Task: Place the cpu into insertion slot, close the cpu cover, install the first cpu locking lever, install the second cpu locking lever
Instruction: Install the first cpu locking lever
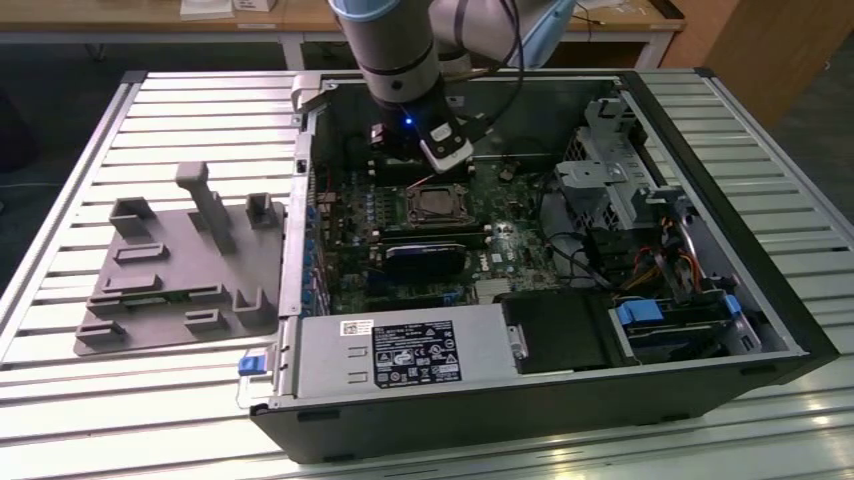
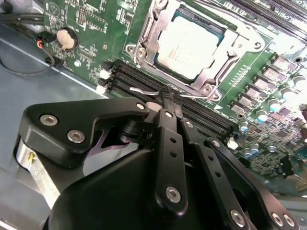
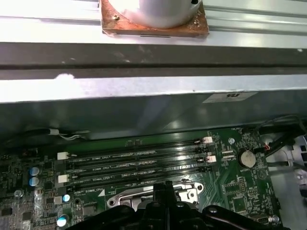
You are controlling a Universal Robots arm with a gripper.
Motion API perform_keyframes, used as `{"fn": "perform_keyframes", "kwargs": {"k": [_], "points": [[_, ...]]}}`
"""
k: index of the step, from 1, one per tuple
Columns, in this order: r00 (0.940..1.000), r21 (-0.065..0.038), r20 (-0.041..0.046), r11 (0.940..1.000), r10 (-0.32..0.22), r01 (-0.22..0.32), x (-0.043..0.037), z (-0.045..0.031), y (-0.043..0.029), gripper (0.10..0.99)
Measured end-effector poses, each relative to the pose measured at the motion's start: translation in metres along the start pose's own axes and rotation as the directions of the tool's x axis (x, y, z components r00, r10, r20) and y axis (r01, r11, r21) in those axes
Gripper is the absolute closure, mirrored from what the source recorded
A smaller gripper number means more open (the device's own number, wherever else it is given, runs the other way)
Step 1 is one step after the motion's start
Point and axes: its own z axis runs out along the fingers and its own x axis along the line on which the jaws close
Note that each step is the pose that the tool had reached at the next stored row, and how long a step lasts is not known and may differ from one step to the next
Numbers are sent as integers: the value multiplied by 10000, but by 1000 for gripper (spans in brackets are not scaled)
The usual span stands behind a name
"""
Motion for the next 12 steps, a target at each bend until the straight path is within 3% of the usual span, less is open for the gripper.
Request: {"fn": "perform_keyframes", "kwargs": {"k": [7, 12], "points": [[9987, 125, 148, 9987, 483, -485, 7, 39, 15, 980], [9980, 162, 187, 9981, 596, -599, 14, 65, 60, 980]]}}
